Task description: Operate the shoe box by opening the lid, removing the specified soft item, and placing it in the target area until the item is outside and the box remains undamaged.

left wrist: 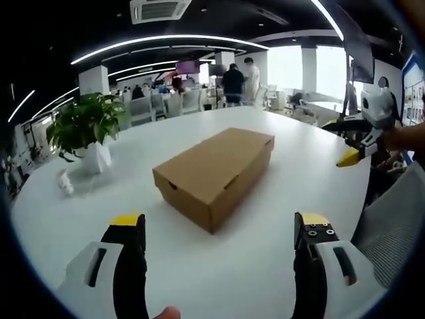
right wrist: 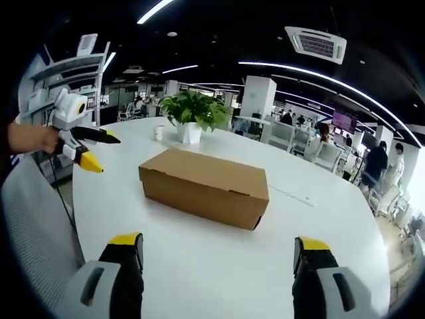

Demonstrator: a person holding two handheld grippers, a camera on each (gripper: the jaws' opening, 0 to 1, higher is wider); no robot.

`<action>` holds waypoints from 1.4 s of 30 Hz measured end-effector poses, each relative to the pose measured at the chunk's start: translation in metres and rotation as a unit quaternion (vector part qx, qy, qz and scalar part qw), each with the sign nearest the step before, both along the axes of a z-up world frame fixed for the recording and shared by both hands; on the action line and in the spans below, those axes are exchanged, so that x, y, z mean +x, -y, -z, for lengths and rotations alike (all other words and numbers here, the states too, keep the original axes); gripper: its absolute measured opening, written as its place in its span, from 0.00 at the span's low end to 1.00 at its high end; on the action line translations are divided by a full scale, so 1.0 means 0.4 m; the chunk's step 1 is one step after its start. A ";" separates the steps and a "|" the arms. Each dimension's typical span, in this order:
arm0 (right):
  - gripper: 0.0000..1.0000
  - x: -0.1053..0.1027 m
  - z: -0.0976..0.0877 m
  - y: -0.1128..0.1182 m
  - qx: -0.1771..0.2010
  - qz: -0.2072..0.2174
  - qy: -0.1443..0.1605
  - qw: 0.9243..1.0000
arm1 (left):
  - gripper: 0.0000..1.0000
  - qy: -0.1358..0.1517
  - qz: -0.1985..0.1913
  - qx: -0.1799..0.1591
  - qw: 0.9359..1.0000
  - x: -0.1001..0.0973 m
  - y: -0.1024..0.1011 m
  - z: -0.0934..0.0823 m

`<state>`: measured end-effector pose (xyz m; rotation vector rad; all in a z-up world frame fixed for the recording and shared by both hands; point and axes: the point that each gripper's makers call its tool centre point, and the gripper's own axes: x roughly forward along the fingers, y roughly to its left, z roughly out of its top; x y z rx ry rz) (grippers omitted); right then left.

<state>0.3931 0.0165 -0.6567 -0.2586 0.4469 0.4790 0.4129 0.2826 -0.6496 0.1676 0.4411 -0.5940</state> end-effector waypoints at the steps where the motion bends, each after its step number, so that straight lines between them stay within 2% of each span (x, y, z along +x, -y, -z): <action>1: 0.94 0.002 0.000 -0.001 0.001 0.000 0.000 1.000 | 0.92 0.000 0.000 -0.001 1.000 0.002 0.001 0.000; 15: 0.94 0.025 0.010 -0.008 0.003 -0.006 0.001 1.000 | 0.91 -0.004 -0.004 0.001 1.000 0.010 0.008 0.016; 42: 0.93 0.065 0.047 -0.007 -0.017 -0.023 -0.013 1.000 | 0.89 -0.007 0.005 0.009 1.000 0.038 0.027 0.032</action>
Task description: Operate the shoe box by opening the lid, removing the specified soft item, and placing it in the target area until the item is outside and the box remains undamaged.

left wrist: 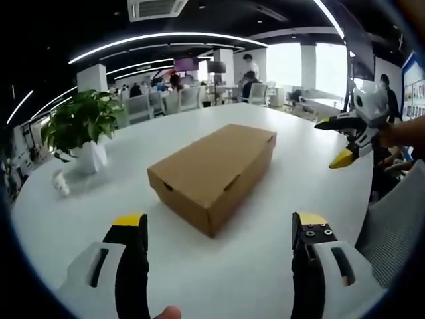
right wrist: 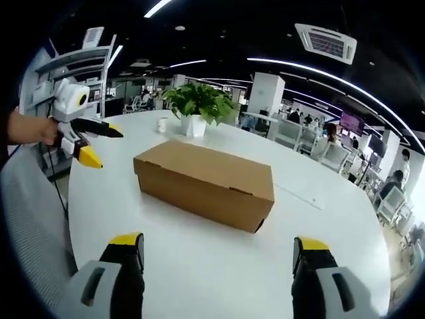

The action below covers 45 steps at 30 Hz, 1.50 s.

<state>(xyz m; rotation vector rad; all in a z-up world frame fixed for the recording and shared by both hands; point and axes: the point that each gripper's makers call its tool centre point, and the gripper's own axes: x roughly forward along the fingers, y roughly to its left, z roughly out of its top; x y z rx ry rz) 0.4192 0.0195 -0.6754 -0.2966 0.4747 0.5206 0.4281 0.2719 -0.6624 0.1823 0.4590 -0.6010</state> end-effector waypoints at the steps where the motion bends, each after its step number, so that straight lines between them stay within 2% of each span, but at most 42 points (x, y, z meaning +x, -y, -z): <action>1: 0.92 0.002 0.000 0.001 0.000 0.000 0.000 1.000 | 0.89 0.000 0.000 0.001 1.000 0.001 0.000 0.001; 7: 0.91 0.017 0.001 0.004 0.010 0.000 -0.001 1.000 | 0.89 0.000 -0.002 0.003 1.000 0.014 -0.002 0.007; 30: 0.90 0.061 0.011 -0.003 -0.011 -0.023 0.003 1.000 | 0.86 -0.003 -0.012 0.000 1.000 0.044 -0.001 0.018; 45: 0.89 0.096 0.012 -0.008 -0.009 -0.030 0.003 1.000 | 0.84 -0.013 -0.020 0.000 1.000 0.062 0.000 0.035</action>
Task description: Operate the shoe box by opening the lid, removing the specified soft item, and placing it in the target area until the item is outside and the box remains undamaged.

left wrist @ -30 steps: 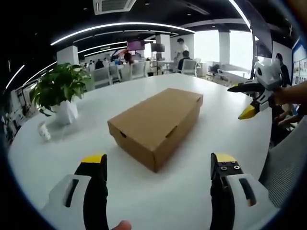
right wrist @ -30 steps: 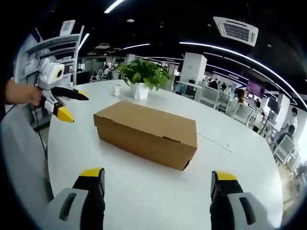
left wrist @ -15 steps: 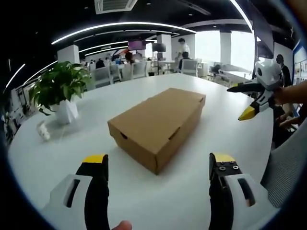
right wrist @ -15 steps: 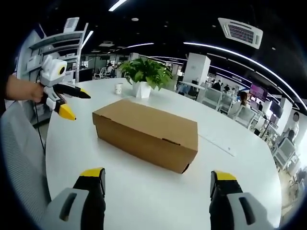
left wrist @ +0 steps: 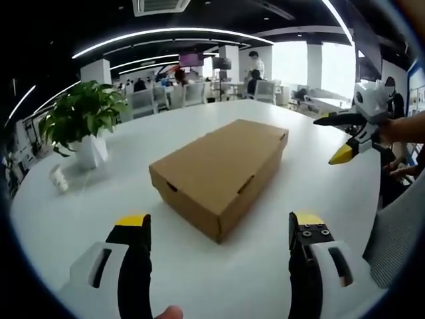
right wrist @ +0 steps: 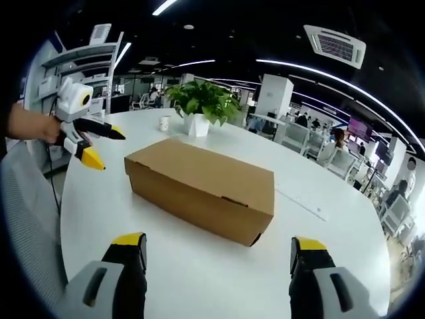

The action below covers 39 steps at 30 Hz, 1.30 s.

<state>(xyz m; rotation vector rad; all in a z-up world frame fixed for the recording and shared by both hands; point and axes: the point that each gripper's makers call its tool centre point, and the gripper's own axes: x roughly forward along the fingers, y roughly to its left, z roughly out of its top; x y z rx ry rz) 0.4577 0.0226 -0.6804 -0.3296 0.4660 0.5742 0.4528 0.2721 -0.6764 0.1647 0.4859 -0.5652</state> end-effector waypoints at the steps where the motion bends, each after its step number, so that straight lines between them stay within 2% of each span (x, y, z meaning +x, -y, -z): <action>1: 0.89 0.003 0.000 -0.001 -0.001 -0.001 0.000 1.000 | 0.84 -0.001 0.000 -0.001 1.000 0.001 0.001 0.001; 17: 0.88 0.047 0.000 -0.002 0.005 -0.005 -0.005 1.000 | 0.83 -0.006 0.000 0.005 1.000 0.020 0.007 0.021; 39: 0.86 0.104 0.025 0.000 -0.004 -0.027 -0.022 0.999 | 0.81 -0.013 -0.008 0.004 1.000 0.060 0.017 0.040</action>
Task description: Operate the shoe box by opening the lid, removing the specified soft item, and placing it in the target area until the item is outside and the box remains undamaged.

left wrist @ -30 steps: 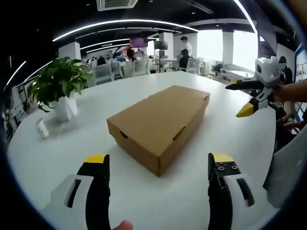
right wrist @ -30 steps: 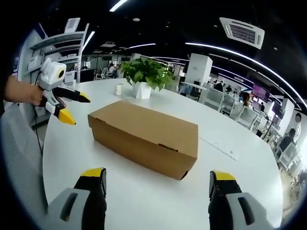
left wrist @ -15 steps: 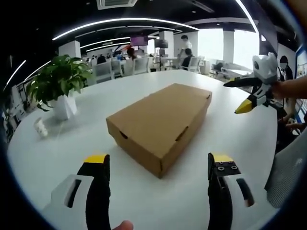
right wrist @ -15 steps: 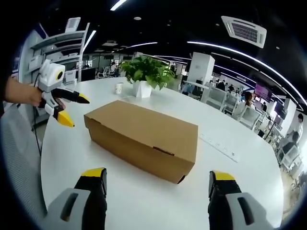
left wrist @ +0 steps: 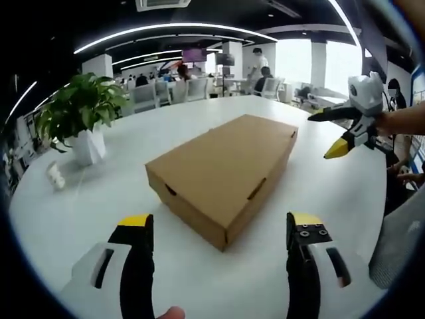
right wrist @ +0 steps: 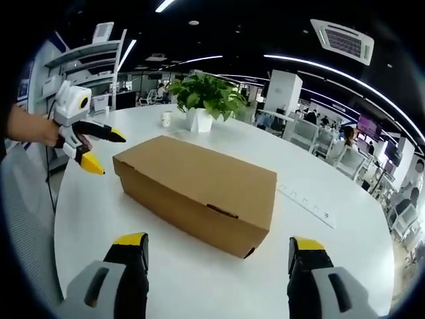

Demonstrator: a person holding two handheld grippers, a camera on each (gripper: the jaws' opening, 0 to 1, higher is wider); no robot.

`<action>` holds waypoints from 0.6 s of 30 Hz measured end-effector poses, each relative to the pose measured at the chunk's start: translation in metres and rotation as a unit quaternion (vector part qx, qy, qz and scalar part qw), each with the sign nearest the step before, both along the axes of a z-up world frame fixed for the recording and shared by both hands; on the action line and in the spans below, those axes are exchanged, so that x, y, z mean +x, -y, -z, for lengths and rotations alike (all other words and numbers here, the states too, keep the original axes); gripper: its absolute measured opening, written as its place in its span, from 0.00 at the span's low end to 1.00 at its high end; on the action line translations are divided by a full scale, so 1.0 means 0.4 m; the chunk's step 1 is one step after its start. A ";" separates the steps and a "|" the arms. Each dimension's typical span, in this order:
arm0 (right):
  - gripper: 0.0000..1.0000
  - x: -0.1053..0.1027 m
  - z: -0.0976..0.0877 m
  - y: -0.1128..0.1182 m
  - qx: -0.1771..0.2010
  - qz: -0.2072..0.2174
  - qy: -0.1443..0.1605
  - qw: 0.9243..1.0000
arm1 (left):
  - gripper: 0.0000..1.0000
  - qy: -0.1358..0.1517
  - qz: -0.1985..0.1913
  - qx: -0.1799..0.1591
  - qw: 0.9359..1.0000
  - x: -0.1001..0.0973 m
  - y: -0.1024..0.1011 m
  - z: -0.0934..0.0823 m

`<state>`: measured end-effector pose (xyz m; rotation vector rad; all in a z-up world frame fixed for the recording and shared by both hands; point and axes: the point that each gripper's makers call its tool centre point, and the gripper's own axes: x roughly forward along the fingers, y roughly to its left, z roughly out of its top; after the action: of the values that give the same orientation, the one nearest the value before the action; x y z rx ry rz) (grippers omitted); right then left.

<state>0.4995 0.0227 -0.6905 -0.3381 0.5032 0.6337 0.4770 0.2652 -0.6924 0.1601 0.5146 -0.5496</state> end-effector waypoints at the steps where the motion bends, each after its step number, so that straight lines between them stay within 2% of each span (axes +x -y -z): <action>1: 0.86 0.003 0.000 0.001 0.000 0.000 0.000 1.000 | 0.81 0.000 -0.001 0.000 1.000 0.002 0.000 0.001; 18: 0.84 0.032 0.019 -0.006 -0.006 -0.014 -0.011 1.000 | 0.80 -0.012 -0.013 -0.008 1.000 0.023 0.012 0.017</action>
<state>0.5124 0.0250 -0.6980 -0.3502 0.5245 0.6632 0.4861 0.2605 -0.6990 0.1311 0.5337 -0.5313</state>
